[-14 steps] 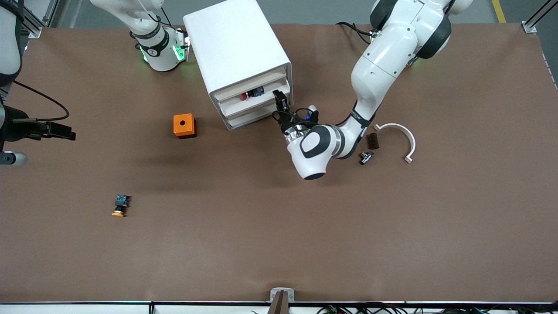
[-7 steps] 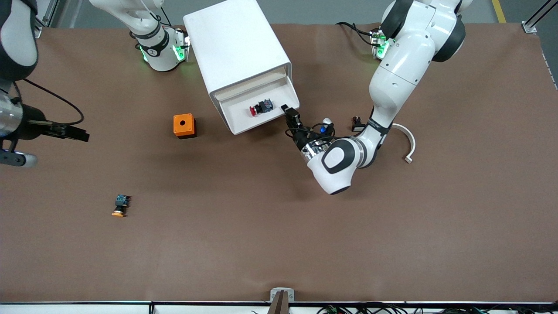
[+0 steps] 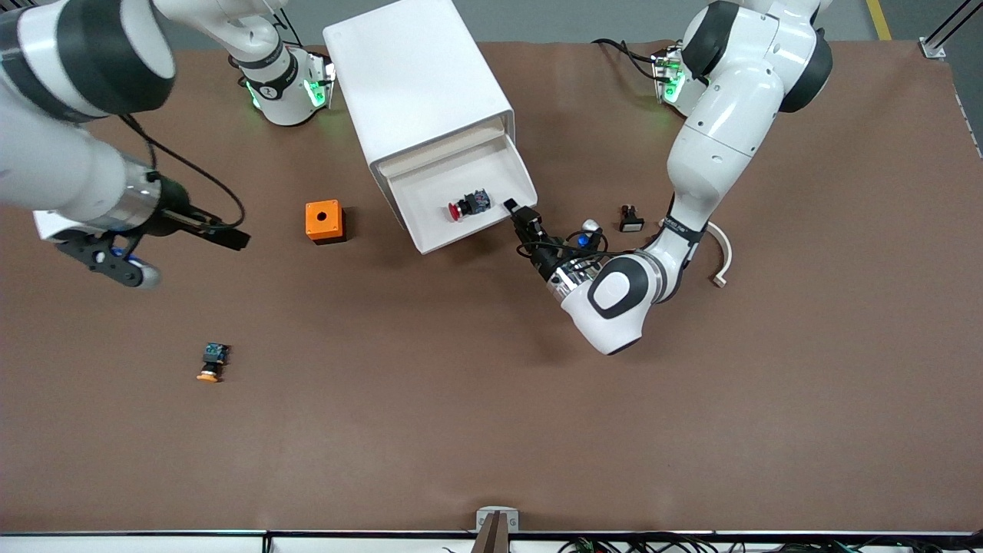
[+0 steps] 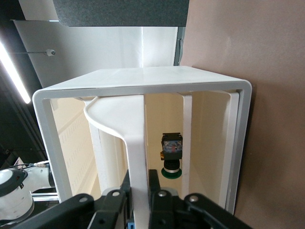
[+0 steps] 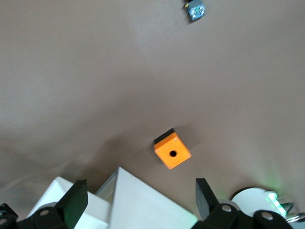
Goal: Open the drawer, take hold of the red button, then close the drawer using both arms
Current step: 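Lower the right gripper into the drawer onto the red button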
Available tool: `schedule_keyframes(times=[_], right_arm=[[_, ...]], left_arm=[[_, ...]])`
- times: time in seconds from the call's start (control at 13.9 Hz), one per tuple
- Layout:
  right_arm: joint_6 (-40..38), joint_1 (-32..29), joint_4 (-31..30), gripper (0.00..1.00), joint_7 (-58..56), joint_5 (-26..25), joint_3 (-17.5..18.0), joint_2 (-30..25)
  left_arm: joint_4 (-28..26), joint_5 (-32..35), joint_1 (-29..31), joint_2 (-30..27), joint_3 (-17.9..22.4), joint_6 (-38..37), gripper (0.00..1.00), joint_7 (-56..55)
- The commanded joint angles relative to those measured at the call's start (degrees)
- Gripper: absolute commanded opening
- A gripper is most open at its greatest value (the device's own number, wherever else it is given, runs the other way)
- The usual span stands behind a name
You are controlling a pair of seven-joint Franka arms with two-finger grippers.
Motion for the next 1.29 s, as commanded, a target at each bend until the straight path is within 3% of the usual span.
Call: schedule_keyframes(times=[0.0,0.07,0.22,0.5,0.79,1.01,1.22], right_arm=[[4.53,7.47,-3.71,1.0,13.03,0.94,-0.49,-0.9],[7.43,10.81,-5.29,1.0,18.48,0.86,-0.49,-0.81],[13.05,15.75,-8.19,1.0,26.24,0.86,-0.49,-0.72],[21.15,22.26,-13.28,1.0,35.83,0.59,-0.57,-0.2],[30.91,27.19,-19.53,1.0,45.94,0.24,-0.57,0.68],[33.29,30.18,-19.28,1.0,51.04,-0.2,-0.57,3.4],[34.43,32.46,-18.75,1.0,53.78,-0.2,-0.57,6.65]], left_arm=[[1.28,-1.21,1.07,0.81,0.0,-0.06,0.6,3.0],[1.28,-1.65,0.99,0.72,0.0,-0.06,0.77,5.72],[1.98,-1.65,1.08,0.28,-0.35,-0.06,0.97,9.86],[4.61,-1.22,1.16,-0.07,0.09,-0.06,0.99,24.76],[7.77,-0.08,-0.06,-0.78,5.35,0.12,0.99,44.73],[9.45,2.38,-1.82,-1.13,8.7,0.91,0.99,55.27],[9.63,8.7,-2.26,-3.14,9.5,7.04,0.99,66.18]])
